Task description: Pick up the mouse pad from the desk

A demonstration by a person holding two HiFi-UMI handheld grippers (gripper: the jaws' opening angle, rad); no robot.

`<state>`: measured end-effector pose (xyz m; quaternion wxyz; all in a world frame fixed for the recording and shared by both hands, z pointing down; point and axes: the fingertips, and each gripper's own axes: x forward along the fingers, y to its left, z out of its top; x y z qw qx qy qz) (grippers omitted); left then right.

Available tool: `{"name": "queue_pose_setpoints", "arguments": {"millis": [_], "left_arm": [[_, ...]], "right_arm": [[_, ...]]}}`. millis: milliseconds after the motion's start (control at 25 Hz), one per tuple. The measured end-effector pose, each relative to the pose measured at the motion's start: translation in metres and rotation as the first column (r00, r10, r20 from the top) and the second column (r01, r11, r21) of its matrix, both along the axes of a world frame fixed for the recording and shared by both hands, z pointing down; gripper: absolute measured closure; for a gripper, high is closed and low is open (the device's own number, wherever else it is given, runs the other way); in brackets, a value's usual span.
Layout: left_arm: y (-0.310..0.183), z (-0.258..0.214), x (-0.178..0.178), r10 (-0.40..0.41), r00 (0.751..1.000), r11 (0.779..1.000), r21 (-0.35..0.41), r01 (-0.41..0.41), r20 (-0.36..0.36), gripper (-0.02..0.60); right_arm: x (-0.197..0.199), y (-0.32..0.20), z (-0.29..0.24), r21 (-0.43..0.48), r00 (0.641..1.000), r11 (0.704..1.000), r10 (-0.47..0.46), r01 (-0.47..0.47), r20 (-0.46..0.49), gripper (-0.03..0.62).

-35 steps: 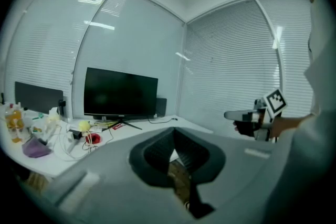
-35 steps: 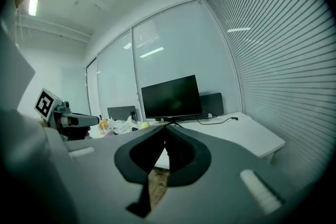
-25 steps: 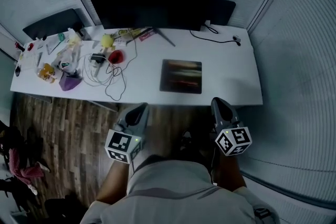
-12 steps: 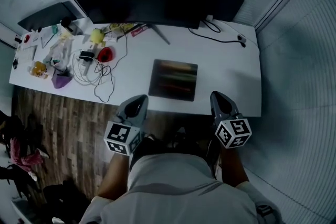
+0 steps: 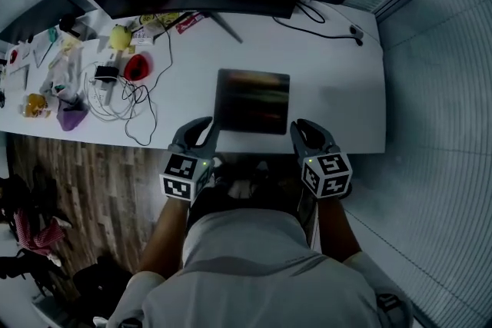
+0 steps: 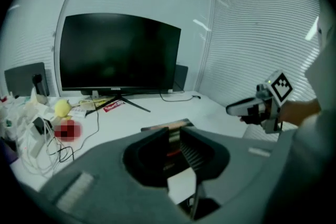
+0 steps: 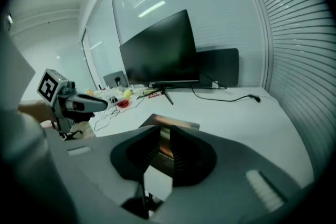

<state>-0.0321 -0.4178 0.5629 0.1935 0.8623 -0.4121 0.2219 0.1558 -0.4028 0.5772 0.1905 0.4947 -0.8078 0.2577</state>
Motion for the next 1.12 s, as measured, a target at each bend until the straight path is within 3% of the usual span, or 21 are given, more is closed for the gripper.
{"name": "queue_pose_setpoints", "arguments": {"millis": [80, 200, 280, 400, 800, 960, 1120], "left_arm": [[-0.007, 0.021, 0.001, 0.029, 0.999, 0.999, -0.047, -0.027, 0.030, 0.495], [-0.013, 0.066, 0.002, 0.088, 0.987, 0.989, -0.131, -0.070, 0.132, 0.454], [-0.011, 0.100, -0.001, 0.136, 0.971, 0.973, -0.210, -0.094, 0.196, 0.403], [-0.007, 0.136, 0.001, 0.201, 0.953, 0.941, -0.313, -0.124, 0.227, 0.345], [-0.006, 0.177, 0.004, 0.280, 0.919, 0.897, -0.417, -0.148, 0.277, 0.328], [-0.004, 0.191, 0.003, 0.298, 0.900, 0.890, -0.435, -0.140, 0.319, 0.325], [-0.004, 0.194, 0.003, 0.308, 0.881, 0.889, -0.440, -0.131, 0.358, 0.318]], "right_arm": [[-0.013, -0.001, 0.024, -0.069, 0.998, 0.997, -0.036, 0.033, -0.043, 0.506], [-0.023, -0.003, 0.067, -0.176, 0.990, 0.983, -0.072, 0.050, -0.123, 0.437], [-0.024, -0.001, 0.097, -0.243, 0.979, 0.969, -0.097, 0.051, -0.180, 0.387], [-0.026, -0.002, 0.129, -0.323, 0.968, 0.945, -0.127, 0.051, -0.218, 0.346], [-0.035, -0.007, 0.167, -0.426, 0.955, 0.902, -0.181, 0.066, -0.235, 0.267], [-0.034, -0.006, 0.171, -0.421, 0.936, 0.905, -0.201, 0.063, -0.290, 0.261], [-0.029, -0.003, 0.174, -0.453, 0.948, 0.891, -0.157, 0.014, -0.278, 0.244]]}}
